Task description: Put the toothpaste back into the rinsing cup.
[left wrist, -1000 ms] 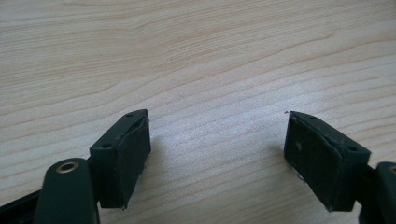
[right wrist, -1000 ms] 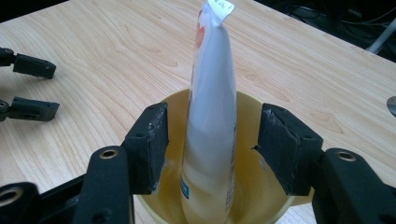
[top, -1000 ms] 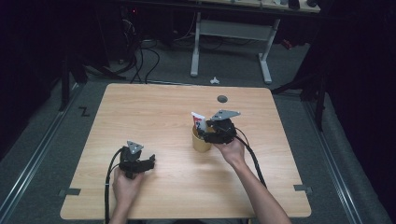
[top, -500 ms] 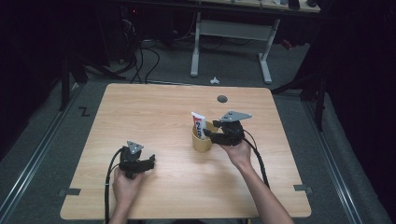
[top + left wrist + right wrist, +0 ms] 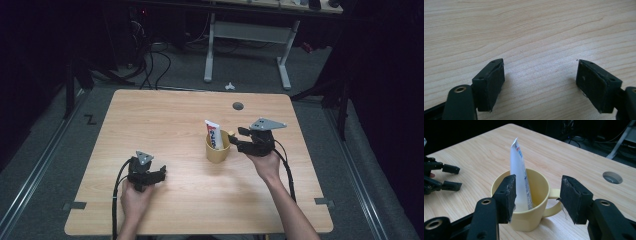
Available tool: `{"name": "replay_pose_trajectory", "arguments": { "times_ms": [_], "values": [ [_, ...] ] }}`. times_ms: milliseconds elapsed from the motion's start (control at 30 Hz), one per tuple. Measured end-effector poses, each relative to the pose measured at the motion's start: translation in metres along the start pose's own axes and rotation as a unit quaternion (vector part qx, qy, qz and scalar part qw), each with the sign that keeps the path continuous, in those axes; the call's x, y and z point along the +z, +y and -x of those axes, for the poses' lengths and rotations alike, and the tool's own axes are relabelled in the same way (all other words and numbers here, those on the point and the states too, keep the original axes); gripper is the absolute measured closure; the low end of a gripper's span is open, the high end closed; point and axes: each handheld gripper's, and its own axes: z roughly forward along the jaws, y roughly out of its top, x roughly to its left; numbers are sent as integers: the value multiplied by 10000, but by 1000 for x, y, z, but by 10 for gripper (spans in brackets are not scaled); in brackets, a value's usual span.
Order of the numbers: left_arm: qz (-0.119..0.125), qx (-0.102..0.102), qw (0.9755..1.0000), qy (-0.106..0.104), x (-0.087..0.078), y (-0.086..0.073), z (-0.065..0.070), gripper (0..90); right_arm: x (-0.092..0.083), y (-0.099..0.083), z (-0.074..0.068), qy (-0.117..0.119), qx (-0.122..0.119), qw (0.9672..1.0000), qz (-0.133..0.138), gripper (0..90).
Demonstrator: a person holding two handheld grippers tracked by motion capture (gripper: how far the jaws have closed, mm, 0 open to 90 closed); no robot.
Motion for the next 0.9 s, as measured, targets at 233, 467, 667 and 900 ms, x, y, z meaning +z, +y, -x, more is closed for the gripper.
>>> {"name": "replay_pose_trajectory", "arguments": {
  "times_ms": [233,467,667,900],
  "values": [
    [0,0,10000,-1,0,0,0,232,-12,-1,6,-39,88,9999,124,476],
    [0,0,10000,-1,0,0,0,232,-21,-4,10,-68,158,9996,211,488],
    [-1,1,10000,-1,0,0,0,232,-26,-6,13,-83,228,9994,251,497],
    [0,1,10000,1,0,0,0,232,-37,-10,18,-129,313,9988,352,501]
  ]
}}
